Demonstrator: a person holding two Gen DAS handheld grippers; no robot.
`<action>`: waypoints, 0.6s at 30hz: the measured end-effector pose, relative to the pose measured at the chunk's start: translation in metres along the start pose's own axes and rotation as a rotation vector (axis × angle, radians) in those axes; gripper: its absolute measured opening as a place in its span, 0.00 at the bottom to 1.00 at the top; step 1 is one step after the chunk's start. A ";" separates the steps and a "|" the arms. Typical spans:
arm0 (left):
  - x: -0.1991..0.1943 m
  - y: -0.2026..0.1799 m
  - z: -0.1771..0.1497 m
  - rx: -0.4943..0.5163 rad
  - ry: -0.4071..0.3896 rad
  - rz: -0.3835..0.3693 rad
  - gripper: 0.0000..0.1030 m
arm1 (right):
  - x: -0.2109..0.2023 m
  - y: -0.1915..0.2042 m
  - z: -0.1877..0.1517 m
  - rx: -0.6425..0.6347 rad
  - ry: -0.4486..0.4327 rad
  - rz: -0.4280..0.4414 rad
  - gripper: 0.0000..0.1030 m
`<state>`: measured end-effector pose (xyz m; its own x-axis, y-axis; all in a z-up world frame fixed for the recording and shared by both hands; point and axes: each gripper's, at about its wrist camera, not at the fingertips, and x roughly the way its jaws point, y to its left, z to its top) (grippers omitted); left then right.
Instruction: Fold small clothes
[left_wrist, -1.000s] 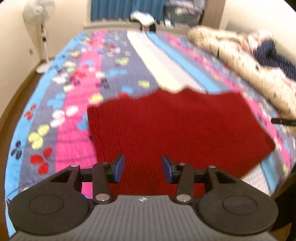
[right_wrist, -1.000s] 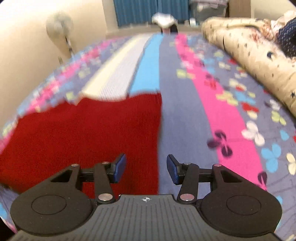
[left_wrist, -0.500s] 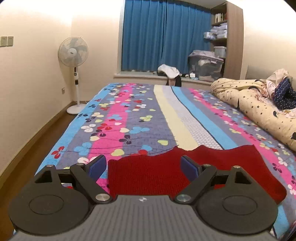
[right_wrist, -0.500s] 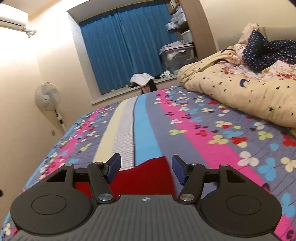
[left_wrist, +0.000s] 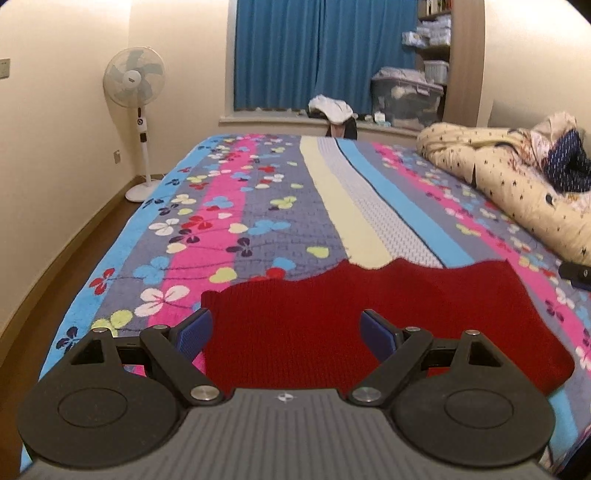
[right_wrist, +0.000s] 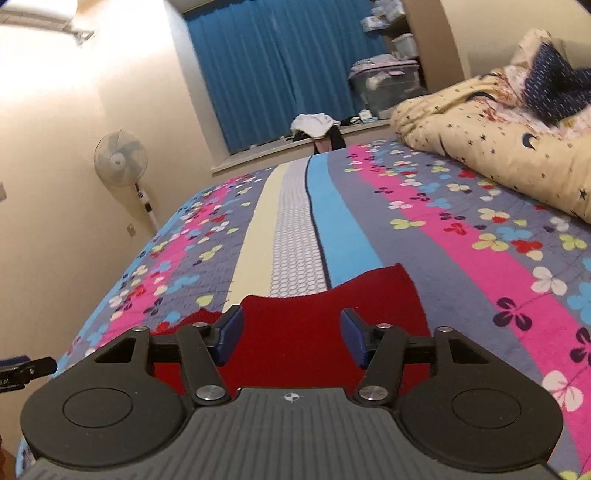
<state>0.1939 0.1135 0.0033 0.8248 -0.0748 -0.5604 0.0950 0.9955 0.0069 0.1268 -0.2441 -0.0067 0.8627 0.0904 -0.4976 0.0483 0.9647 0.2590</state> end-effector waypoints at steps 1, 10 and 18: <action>0.000 0.002 -0.002 0.007 0.007 0.005 0.87 | 0.000 0.003 -0.001 -0.016 0.000 0.002 0.44; 0.005 0.020 -0.008 0.001 0.071 0.032 0.83 | 0.003 0.014 -0.004 -0.076 0.021 0.019 0.27; 0.005 0.020 -0.010 0.013 0.089 0.028 0.83 | 0.017 0.019 -0.010 -0.097 0.099 0.007 0.50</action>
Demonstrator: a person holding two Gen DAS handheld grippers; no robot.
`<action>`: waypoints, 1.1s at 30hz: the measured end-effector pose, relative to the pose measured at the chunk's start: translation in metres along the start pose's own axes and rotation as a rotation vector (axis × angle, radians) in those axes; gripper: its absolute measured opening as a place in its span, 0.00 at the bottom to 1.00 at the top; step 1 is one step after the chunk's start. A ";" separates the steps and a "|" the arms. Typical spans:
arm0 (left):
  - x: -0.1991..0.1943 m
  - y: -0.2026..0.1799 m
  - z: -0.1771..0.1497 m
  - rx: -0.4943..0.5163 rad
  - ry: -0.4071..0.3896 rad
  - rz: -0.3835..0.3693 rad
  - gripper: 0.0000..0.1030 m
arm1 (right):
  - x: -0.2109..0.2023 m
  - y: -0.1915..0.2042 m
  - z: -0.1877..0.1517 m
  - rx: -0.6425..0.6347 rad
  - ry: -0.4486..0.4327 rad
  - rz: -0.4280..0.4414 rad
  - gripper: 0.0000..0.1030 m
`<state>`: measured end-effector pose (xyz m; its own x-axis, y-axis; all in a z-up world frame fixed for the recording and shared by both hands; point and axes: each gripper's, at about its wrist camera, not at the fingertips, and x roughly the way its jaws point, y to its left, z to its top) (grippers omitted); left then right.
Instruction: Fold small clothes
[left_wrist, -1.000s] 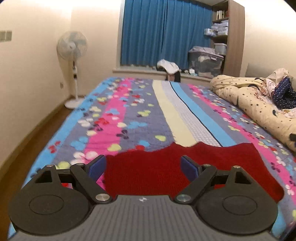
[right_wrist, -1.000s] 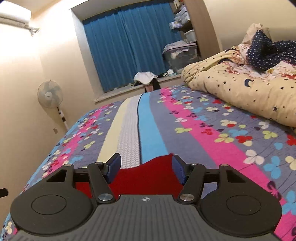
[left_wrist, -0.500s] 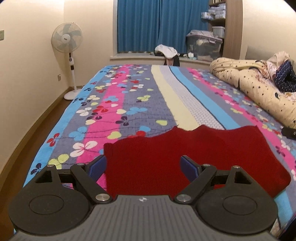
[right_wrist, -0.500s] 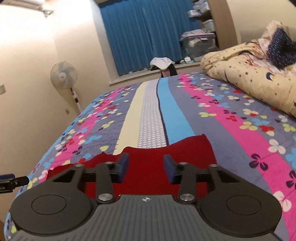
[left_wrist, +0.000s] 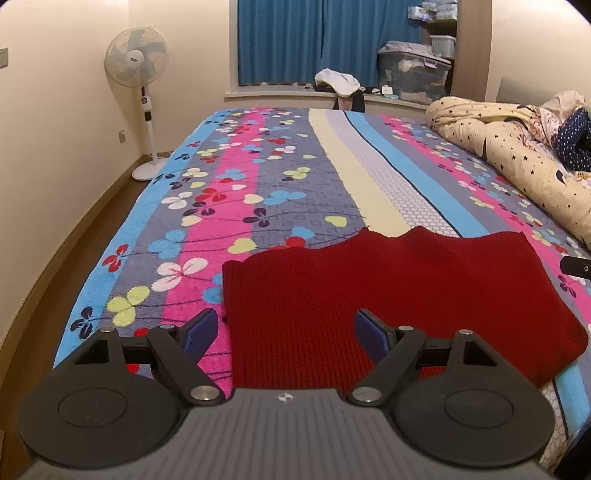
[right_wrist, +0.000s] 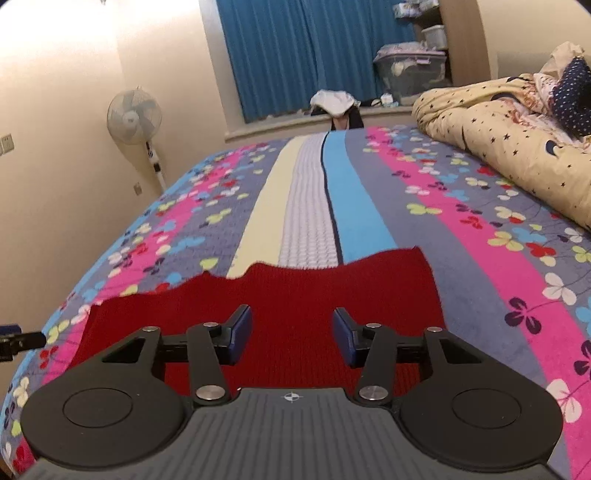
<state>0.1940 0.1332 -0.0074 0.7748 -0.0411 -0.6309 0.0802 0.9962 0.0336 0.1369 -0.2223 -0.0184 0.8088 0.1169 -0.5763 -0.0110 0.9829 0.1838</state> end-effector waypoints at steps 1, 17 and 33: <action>0.001 -0.001 0.000 0.000 0.004 0.002 0.83 | 0.000 0.003 -0.001 -0.009 0.005 0.003 0.50; 0.008 0.000 0.003 -0.024 0.033 0.006 0.83 | -0.002 0.083 -0.026 -0.258 -0.038 0.123 0.00; 0.009 0.101 0.001 -0.339 0.090 0.065 0.73 | -0.007 0.217 -0.110 -0.697 -0.040 0.426 0.38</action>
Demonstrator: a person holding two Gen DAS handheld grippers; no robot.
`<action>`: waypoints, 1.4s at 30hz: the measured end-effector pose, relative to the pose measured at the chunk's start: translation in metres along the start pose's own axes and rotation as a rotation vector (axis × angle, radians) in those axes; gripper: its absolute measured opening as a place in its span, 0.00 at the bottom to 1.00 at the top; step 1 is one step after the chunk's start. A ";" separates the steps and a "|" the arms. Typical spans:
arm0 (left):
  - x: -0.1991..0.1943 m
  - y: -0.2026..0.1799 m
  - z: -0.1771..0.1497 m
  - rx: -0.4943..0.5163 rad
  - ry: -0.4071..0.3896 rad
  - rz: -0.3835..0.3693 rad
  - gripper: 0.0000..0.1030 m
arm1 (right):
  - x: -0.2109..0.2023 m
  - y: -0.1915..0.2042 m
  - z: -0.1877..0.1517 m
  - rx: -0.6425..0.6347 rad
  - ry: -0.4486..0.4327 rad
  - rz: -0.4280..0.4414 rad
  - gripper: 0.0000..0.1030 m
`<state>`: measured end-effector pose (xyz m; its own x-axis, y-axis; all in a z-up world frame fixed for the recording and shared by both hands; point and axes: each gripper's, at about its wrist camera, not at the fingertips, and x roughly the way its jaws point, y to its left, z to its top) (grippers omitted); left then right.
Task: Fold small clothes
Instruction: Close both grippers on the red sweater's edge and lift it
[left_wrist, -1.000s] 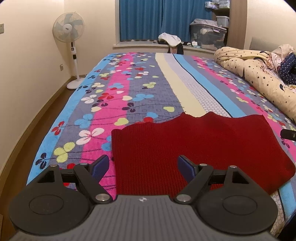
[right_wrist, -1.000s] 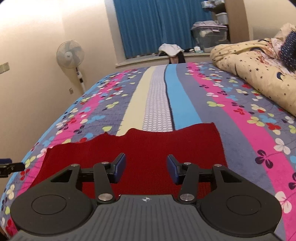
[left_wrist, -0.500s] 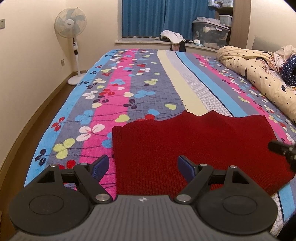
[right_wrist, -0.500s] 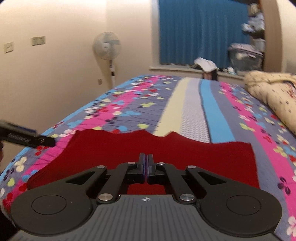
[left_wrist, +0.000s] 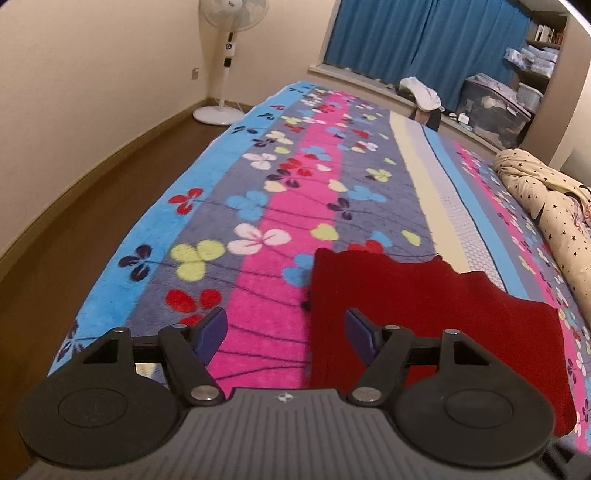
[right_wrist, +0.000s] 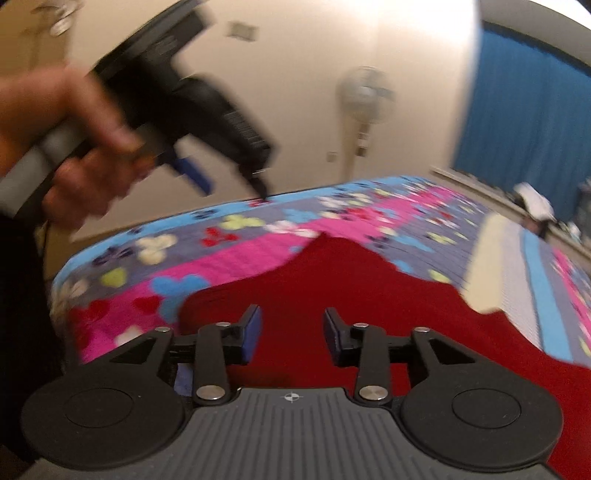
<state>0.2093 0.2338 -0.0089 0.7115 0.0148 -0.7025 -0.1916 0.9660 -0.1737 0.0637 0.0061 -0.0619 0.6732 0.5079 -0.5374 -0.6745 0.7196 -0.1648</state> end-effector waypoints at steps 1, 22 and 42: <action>0.000 0.003 0.000 0.002 0.005 0.000 0.73 | 0.006 0.008 0.000 -0.031 0.005 0.018 0.39; 0.116 0.009 0.022 -0.128 0.380 -0.349 0.92 | 0.025 0.027 0.024 -0.120 -0.057 0.047 0.16; 0.101 0.004 0.055 -0.272 0.154 -0.594 0.23 | -0.018 -0.012 0.045 0.177 -0.287 0.158 0.16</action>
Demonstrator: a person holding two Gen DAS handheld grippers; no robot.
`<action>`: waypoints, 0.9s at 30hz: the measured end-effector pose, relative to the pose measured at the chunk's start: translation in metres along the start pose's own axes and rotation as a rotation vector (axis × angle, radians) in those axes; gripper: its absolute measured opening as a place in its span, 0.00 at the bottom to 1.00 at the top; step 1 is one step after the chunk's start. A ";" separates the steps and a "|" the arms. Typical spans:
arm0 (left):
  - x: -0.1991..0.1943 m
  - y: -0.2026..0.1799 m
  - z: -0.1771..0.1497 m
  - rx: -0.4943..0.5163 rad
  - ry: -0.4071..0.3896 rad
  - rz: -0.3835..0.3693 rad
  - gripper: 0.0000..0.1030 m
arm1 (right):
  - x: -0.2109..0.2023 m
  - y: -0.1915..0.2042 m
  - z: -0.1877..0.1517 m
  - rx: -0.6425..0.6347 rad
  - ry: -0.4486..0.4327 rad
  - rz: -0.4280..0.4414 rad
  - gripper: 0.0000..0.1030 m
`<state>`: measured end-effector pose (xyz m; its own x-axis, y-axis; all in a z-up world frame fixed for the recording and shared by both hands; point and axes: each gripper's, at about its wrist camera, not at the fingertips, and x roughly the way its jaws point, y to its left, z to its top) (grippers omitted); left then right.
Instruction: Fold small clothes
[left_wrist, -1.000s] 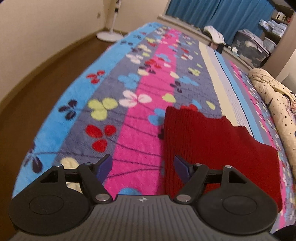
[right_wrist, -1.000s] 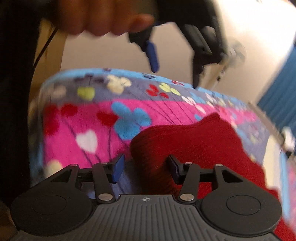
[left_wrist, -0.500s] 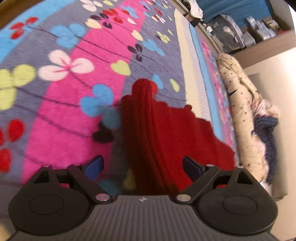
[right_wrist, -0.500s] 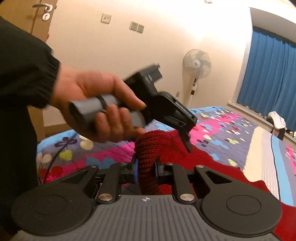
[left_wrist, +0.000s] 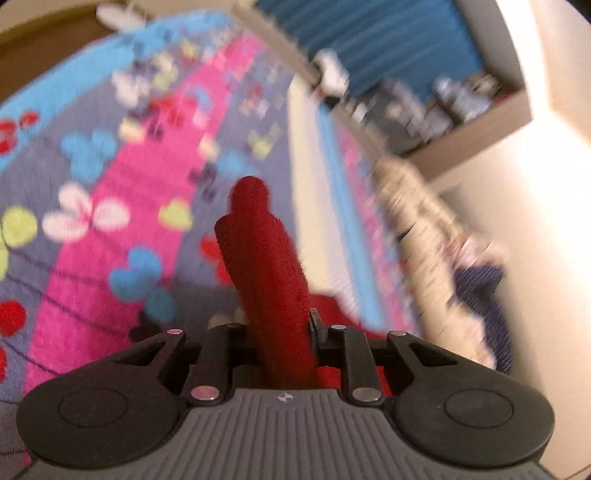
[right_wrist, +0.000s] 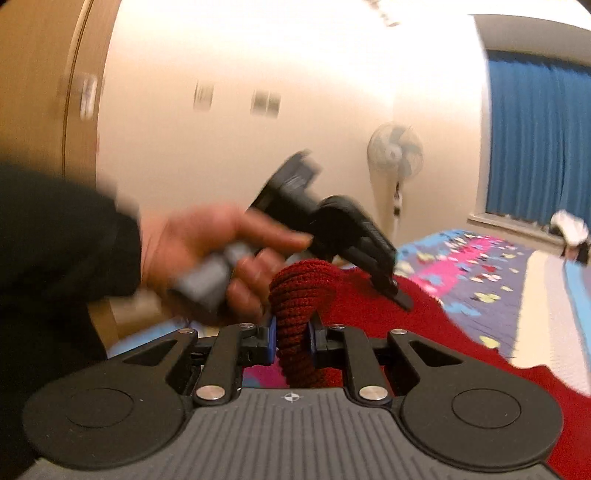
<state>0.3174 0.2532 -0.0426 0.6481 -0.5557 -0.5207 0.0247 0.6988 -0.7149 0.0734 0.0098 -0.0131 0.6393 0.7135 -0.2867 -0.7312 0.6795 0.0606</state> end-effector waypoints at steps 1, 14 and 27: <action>-0.005 -0.002 -0.002 0.000 -0.022 -0.001 0.23 | -0.007 -0.004 0.005 0.040 -0.029 0.010 0.16; -0.013 -0.077 -0.046 0.063 -0.150 0.013 0.64 | -0.082 -0.068 -0.005 0.443 -0.032 -0.232 0.14; 0.029 -0.162 -0.137 0.469 0.049 0.018 0.63 | -0.229 -0.204 -0.133 1.073 0.132 -0.817 0.14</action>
<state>0.2275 0.0621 -0.0055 0.6149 -0.5547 -0.5606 0.3625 0.8301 -0.4237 0.0447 -0.3149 -0.0875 0.7259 0.0648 -0.6848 0.4268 0.7383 0.5222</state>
